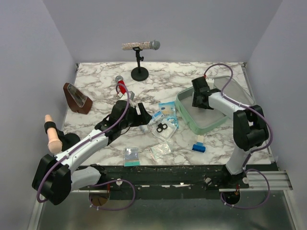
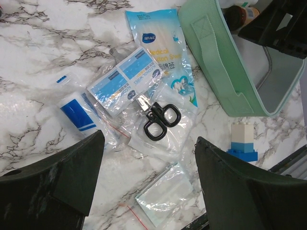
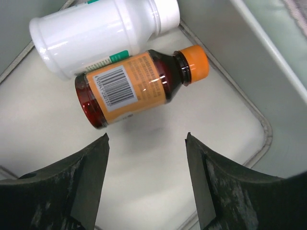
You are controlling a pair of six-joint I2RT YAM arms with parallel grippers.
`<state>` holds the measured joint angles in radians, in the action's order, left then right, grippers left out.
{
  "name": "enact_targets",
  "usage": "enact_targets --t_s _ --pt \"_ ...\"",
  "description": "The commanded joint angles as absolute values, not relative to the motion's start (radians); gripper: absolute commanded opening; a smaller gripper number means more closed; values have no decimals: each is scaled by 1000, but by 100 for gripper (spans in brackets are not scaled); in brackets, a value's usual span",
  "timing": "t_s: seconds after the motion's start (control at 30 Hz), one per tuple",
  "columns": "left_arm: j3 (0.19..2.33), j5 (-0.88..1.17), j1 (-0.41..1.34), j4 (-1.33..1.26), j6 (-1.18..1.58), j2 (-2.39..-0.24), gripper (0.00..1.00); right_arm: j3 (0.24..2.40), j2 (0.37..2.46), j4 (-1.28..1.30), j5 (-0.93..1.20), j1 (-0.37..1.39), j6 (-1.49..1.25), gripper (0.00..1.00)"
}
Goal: Organize the medicine kit
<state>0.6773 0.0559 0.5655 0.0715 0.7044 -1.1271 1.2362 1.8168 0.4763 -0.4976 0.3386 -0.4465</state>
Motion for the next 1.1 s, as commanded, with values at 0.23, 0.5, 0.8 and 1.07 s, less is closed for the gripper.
enact_targets --t_s 0.23,0.5,0.8,1.07 --pt "667 66 586 55 716 -1126 86 1138 1649 500 -448 331 -554 63" --pt "672 46 592 84 715 -1120 86 1163 1732 563 -471 282 -635 16" --pt "678 43 592 97 710 -1123 86 1262 1845 591 -420 183 -647 15" --pt "670 38 597 95 704 -1120 86 1381 1945 583 -437 172 -603 17"
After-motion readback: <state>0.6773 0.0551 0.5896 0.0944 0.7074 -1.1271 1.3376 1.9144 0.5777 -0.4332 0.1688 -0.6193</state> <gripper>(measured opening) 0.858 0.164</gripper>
